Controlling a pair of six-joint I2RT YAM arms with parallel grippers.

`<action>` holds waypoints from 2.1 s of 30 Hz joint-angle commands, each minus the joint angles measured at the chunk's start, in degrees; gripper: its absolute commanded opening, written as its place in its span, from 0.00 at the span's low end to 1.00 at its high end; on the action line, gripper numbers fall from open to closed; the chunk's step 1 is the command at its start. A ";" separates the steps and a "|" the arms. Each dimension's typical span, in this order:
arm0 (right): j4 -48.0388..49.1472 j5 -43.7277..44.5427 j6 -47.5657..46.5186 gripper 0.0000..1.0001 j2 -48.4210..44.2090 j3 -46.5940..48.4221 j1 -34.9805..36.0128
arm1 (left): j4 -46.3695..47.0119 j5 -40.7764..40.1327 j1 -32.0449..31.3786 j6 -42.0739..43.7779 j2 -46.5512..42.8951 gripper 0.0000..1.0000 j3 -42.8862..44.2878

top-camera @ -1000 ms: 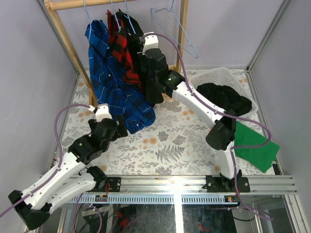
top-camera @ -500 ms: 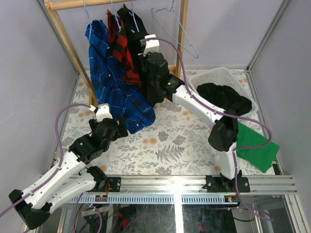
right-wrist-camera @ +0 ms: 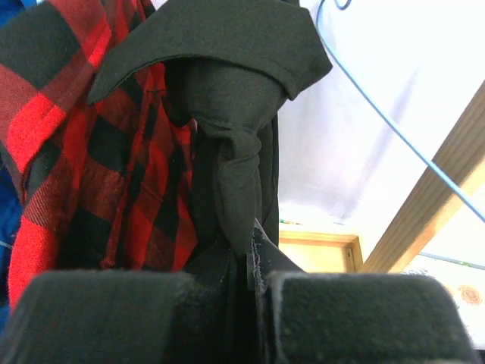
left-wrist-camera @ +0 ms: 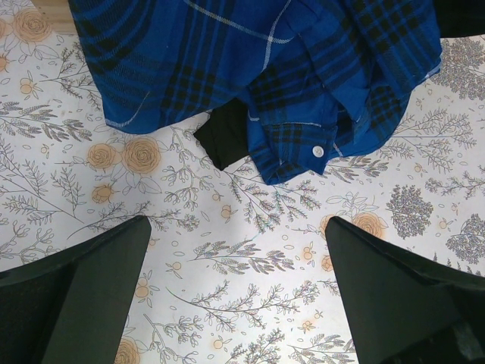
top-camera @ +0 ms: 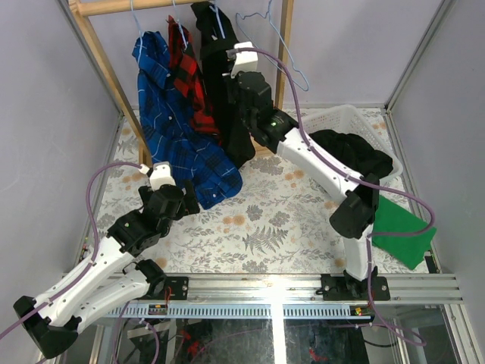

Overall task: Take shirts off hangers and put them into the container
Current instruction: Pick up the hanger from the clothesline.

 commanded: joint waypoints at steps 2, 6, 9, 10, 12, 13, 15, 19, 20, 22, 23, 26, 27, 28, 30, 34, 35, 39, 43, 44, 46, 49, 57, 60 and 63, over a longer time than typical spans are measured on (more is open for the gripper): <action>7.03 1.16 1.60 0.00 -10.64 -0.45 -0.95 | 0.50 -0.11 0.29 0.65 0.07 1.00 1.93; 6.64 1.39 1.05 0.00 -14.35 -3.35 -0.93 | 0.42 0.02 0.30 0.73 0.35 1.00 1.96; 3.12 1.39 -0.16 0.00 -15.42 -2.87 -0.95 | 0.41 0.02 0.27 0.74 0.35 1.00 1.94; 1.77 1.44 -0.22 0.00 -15.76 -2.73 -0.95 | 0.49 0.00 0.32 0.74 0.34 1.00 1.93; -0.80 0.86 -0.50 0.00 -16.83 -3.25 -0.98 | 0.48 0.01 0.32 0.75 0.34 1.00 1.93; -1.94 0.77 -0.57 0.00 -17.38 -3.94 -0.96 | 0.42 0.05 0.22 0.74 0.39 1.00 1.98; -3.64 0.21 -0.51 0.00 -18.90 -5.85 -0.95 | 0.43 -0.03 0.30 0.70 0.39 1.00 1.98; -8.05 -2.18 0.03 0.00 -23.21 -9.55 -1.01 | 0.44 0.04 0.25 0.65 0.43 1.00 1.92; -8.22 -3.03 0.41 0.00 -24.79 -11.13 -0.98 | 0.41 0.03 0.27 0.65 0.47 1.00 1.93; -5.81 -3.48 0.72 0.00 -29.09 -15.65 -0.99 | 0.41 0.00 0.30 0.65 0.53 1.00 1.95; -3.35 -5.20 0.83 0.00 -31.62 -18.72 -0.98 | 0.42 -0.07 0.30 0.61 0.54 1.00 2.00; 1.79 -12.59 0.24 0.00 -38.57 -23.73 -0.98 | 0.48 -0.13 0.30 0.57 0.60 1.00 1.95; -0.61 -14.15 -0.08 0.00 -39.77 -22.87 -1.04 | 0.49 -0.21 0.31 0.52 0.67 1.00 1.97; -3.66 -14.99 -0.24 0.00 -40.52 -21.24 -0.94 | 0.44 -0.25 0.28 0.63 0.75 1.00 1.96; -8.63 -16.63 -1.08 0.00 -41.85 -18.50 -0.94 | 0.42 -0.33 0.26 0.63 0.76 1.00 1.98; -10.06 -21.21 -2.97 0.00 -46.32 -19.78 -1.01 | 0.44 -0.40 0.31 0.59 0.81 1.00 1.93; -9.46 -21.43 -3.11 0.00 -47.62 -20.56 -1.00 | 0.43 -0.36 0.30 0.57 0.85 1.00 1.98; -10.11 -21.55 -4.76 0.00 -51.38 -20.95 -0.98 | 0.42 -0.28 0.30 0.65 1.12 1.00 2.03; -13.24 -23.44 -5.97 0.00 -54.22 -20.09 -0.97 | 0.43 -0.40 0.25 0.58 1.33 1.00 2.03; -14.02 -24.28 -6.54 0.00 -54.85 -20.30 -0.94 | 0.35 -0.48 0.25 0.58 1.31 1.00 2.08; -15.77 -25.17 -7.90 0.00 -56.02 -20.82 -1.00 | 0.38 -0.47 0.29 0.57 1.43 1.00 2.09; -21.65 -24.95 -8.90 0.00 -57.19 -21.22 -0.93 | 0.33 -0.47 0.27 0.64 1.42 1.00 2.07; -25.71 -28.42 -3.45 0.00 -69.66 -47.71 -0.97 | 0.52 0.04 0.24 0.89 0.66 1.00 2.25; -20.86 -33.95 4.15 0.00 -75.39 -61.54 -0.95 | 0.82 0.51 0.26 1.24 -0.09 1.00 2.26; -14.46 -36.95 7.86 0.00 -79.79 -72.42 -0.97 | 1.47 0.82 0.34 1.74 -1.42 1.00 1.96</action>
